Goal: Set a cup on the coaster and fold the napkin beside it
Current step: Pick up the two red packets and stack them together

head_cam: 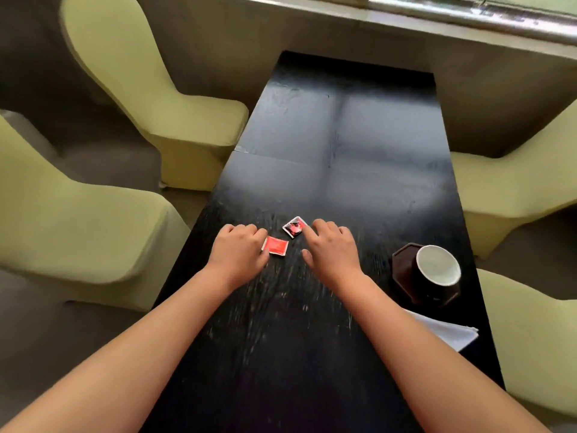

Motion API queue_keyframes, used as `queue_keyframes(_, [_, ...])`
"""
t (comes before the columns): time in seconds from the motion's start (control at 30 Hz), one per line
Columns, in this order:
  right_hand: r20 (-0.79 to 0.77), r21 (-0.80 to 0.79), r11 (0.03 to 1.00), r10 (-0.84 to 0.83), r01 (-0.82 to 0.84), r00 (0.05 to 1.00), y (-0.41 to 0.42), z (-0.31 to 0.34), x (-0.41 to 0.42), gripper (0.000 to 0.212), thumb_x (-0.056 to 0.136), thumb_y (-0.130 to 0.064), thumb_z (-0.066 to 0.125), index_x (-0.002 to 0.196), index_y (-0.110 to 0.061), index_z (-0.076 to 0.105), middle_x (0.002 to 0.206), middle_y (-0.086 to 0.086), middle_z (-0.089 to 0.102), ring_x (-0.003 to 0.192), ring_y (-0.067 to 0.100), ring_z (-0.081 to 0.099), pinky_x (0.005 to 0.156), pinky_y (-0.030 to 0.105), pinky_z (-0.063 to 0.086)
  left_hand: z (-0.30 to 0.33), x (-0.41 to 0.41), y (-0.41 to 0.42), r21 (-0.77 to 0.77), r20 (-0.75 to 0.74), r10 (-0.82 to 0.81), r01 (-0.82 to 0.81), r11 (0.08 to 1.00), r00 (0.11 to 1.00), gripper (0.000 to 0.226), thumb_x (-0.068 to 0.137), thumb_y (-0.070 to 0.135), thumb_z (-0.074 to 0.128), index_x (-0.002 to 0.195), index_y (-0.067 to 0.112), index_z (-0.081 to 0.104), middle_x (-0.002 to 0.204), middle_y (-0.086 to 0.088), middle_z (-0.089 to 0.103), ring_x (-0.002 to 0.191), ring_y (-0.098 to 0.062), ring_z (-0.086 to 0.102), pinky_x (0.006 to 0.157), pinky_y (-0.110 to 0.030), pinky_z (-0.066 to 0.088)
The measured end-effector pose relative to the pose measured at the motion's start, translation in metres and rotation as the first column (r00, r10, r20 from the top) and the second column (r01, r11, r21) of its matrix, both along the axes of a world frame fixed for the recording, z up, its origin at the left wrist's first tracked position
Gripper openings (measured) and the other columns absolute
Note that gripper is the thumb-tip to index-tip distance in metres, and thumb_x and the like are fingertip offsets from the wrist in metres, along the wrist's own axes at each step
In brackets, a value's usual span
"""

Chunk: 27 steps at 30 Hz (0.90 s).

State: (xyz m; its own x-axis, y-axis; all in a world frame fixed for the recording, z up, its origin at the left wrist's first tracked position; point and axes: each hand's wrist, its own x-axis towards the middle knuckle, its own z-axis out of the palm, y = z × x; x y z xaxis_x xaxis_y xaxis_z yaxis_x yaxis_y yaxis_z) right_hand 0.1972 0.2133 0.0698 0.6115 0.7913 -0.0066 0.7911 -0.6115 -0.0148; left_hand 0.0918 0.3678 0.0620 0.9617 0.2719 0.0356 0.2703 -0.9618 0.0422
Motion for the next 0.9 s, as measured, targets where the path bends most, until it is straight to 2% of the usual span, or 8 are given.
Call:
queue_keyframes(0.17, [-0.045, -0.053, 0.999, -0.004, 0.001, 0.999, 0.026, -0.044, 0.034, 0.042, 0.088, -0.022, 0.051, 0.128, -0.016, 0.043, 0.125, 0.006, 0.05, 0.108, 0.028, 0.049, 0.084, 0.038, 0.039, -0.041, 0.028, 0.022, -0.059, -0.01, -0.03, 0.029, 0.998, 1.0, 0.03, 0.093, 0.034, 0.04, 0.113, 0.018, 0.055, 0.104, 0.0, 0.062, 0.097, -0.021, 0.058, 0.085, -0.032, 0.038])
queue_keyframes(0.3, [-0.062, -0.1, 0.994, 0.043, -0.049, 0.997, 0.045, -0.088, 0.064, 0.038, 0.085, -0.019, 0.055, 0.123, -0.014, 0.047, 0.126, 0.006, 0.049, 0.11, 0.029, 0.049, 0.084, 0.039, 0.04, -0.087, 0.057, 0.03, -0.044, -0.088, -0.054, 0.05, 0.998, 0.995, 0.026, 0.092, 0.031, 0.04, 0.111, 0.019, 0.053, 0.106, 0.002, 0.06, 0.098, -0.021, 0.057, 0.085, -0.031, 0.035])
queue_keyframes(0.43, [-0.049, -0.128, 0.988, 0.079, -0.085, 0.996, 0.062, -0.122, 0.093, 0.036, 0.086, -0.016, 0.051, 0.121, -0.016, 0.046, 0.125, 0.004, 0.049, 0.112, 0.027, 0.046, 0.083, 0.038, 0.04, -0.121, 0.083, 0.036, -0.012, -0.153, -0.092, 0.091, 0.996, 0.984, 0.025, 0.091, 0.028, 0.042, 0.112, 0.017, 0.052, 0.11, -0.001, 0.058, 0.103, -0.023, 0.055, 0.088, -0.033, 0.035])
queue_keyframes(0.57, [-0.068, -0.238, 0.948, 0.202, -0.212, 0.977, 0.076, -0.155, 0.121, 0.054, 0.088, -0.015, 0.052, 0.138, -0.017, 0.033, 0.148, 0.006, 0.031, 0.134, 0.025, 0.029, 0.093, 0.04, 0.039, -0.153, 0.099, 0.037, 0.015, -0.231, -0.151, 0.159, 0.987, 0.961, 0.023, 0.092, 0.024, 0.04, 0.11, 0.015, 0.05, 0.112, -0.003, 0.058, 0.105, -0.026, 0.054, 0.085, -0.035, 0.035])
queue_keyframes(0.67, [-0.084, -0.308, 0.906, 0.28, -0.292, 0.956, 0.082, -0.169, 0.131, 0.059, 0.092, -0.015, 0.048, 0.144, -0.02, 0.023, 0.155, 0.005, 0.021, 0.142, 0.022, 0.019, 0.1, 0.041, 0.036, -0.171, 0.1, 0.035, 0.005, -0.259, -0.164, 0.171, 0.985, 0.952, 0.028, 0.094, 0.022, 0.038, 0.119, 0.015, 0.047, 0.119, -0.003, 0.055, 0.109, -0.025, 0.052, 0.085, -0.035, 0.036])
queue_keyframes(0.8, [-0.094, -0.278, 0.905, 0.307, -0.321, 0.947, 0.08, -0.18, 0.135, 0.045, 0.092, -0.014, 0.045, 0.136, -0.023, 0.037, 0.141, 0.004, 0.041, 0.132, 0.024, 0.033, 0.092, 0.04, 0.038, -0.182, 0.097, 0.034, 0.001, -0.226, -0.175, 0.18, 0.984, 0.958, 0.03, 0.093, 0.021, 0.04, 0.122, 0.016, 0.046, 0.124, -0.003, 0.05, 0.119, -0.023, 0.043, 0.088, -0.034, 0.036])
queue_keyframes(0.9, [-0.094, -0.236, 0.925, 0.284, -0.299, 0.954, 0.075, -0.181, 0.138, 0.033, 0.093, -0.014, 0.044, 0.126, -0.02, 0.047, 0.128, 0.006, 0.049, 0.119, 0.027, 0.043, 0.088, 0.039, 0.038, -0.182, 0.094, 0.036, -0.015, -0.229, -0.144, 0.145, 0.989, 0.963, 0.028, 0.091, 0.026, 0.044, 0.118, 0.017, 0.048, 0.12, -0.003, 0.05, 0.115, -0.022, 0.044, 0.09, -0.034, 0.034])
